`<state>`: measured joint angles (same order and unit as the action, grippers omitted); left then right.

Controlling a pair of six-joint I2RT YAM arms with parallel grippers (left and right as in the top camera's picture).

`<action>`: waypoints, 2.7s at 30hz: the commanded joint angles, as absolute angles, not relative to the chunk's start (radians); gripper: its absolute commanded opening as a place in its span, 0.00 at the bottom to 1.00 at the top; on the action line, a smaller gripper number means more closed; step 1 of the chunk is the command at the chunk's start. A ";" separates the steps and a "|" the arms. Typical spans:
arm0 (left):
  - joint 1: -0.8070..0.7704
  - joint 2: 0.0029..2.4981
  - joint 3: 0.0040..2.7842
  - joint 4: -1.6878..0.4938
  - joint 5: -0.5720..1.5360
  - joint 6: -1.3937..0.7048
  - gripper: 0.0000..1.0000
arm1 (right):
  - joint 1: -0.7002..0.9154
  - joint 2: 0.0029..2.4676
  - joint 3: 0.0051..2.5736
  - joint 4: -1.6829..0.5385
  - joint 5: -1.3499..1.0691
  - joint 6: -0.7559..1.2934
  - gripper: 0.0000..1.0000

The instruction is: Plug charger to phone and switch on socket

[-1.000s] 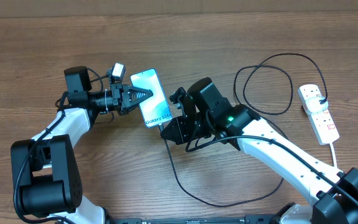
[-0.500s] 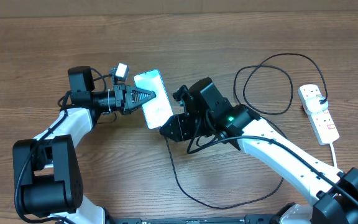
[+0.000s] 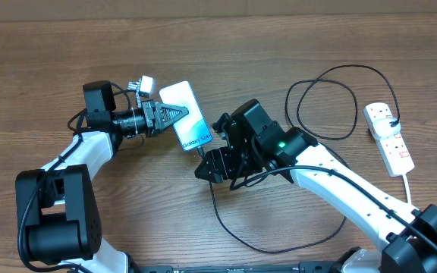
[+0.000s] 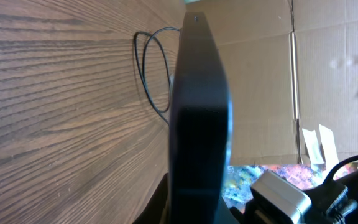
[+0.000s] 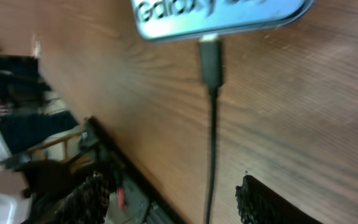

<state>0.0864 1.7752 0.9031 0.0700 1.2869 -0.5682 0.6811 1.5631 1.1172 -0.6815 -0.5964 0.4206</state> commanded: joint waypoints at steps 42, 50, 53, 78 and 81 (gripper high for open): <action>0.084 1.767 0.913 -0.073 1.411 -0.256 0.04 | 1.146 1.420 1.116 -0.968 0.367 0.845 0.80; 0.084 1.767 0.913 -0.066 1.487 -0.202 0.04 | 1.118 1.432 1.115 -0.812 0.365 0.839 0.33; 0.084 1.767 0.913 -0.067 1.487 -0.207 0.04 | 1.118 1.461 1.115 -0.759 0.365 0.838 0.33; 0.084 1.767 0.913 -0.067 1.494 -0.270 0.04 | 1.109 1.647 1.115 -0.598 0.367 0.783 0.28; 0.084 1.767 0.913 -0.067 1.494 -0.270 0.04 | 1.095 1.647 1.115 -0.586 0.366 0.780 0.24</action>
